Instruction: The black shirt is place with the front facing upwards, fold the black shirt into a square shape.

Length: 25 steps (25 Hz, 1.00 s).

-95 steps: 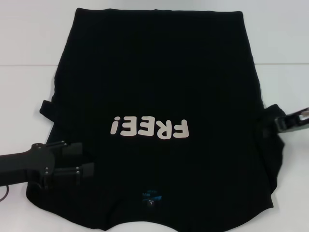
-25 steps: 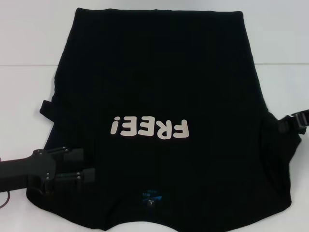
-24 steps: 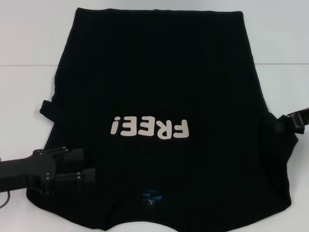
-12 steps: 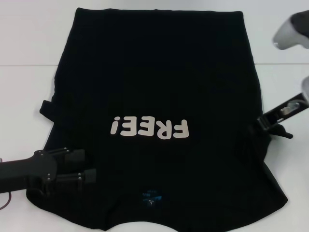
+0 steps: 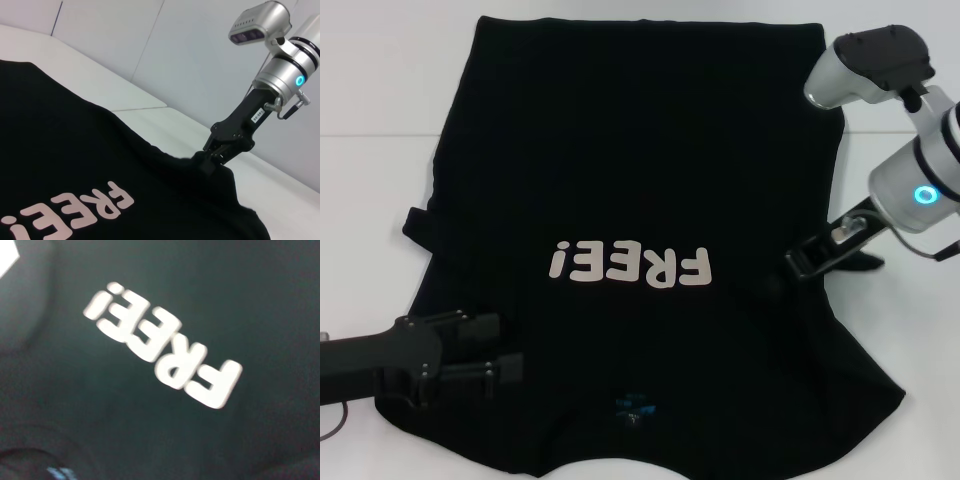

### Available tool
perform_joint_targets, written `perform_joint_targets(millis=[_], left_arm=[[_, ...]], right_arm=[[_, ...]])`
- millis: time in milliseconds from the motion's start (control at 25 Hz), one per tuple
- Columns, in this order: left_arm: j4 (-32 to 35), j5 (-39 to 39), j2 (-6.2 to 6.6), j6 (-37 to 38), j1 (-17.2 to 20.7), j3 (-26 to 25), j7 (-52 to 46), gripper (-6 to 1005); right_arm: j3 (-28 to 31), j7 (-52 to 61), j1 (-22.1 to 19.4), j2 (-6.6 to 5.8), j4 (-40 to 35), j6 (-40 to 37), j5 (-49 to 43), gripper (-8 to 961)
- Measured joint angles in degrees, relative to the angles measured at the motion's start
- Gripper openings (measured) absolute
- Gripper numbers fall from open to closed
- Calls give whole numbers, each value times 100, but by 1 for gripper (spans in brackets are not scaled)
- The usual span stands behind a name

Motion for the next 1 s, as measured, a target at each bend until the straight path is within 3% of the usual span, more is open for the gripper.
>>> perform_joint_targets(millis=[200,400,600,720,880,1000], left_arm=[[0,0,-1,-1,13,-1,3,828],[-1,0,-2,-9,15,0,2,828],[0,-16,-2,-10,15,0,1,828],[0,-34,-1,-9,15,-8,-1,828],[0,-18,14,-9,5,-15,-2,828],[0,-13,29,-9,-10,-17,-4,828]], right_arm=[[40,-19,-146,-81,76,-49,812,126],[448,-599,-295,-181,628,201,1589,373],[800,-941,-528,-348,1100,427,1790,469],[1015,-808,-846,-553,1094,455,1785,527],[1229,-391,-1110,-948,1137,581,1768,582],[1226,-208,-1150,-1072,1150,717,1767,579]])
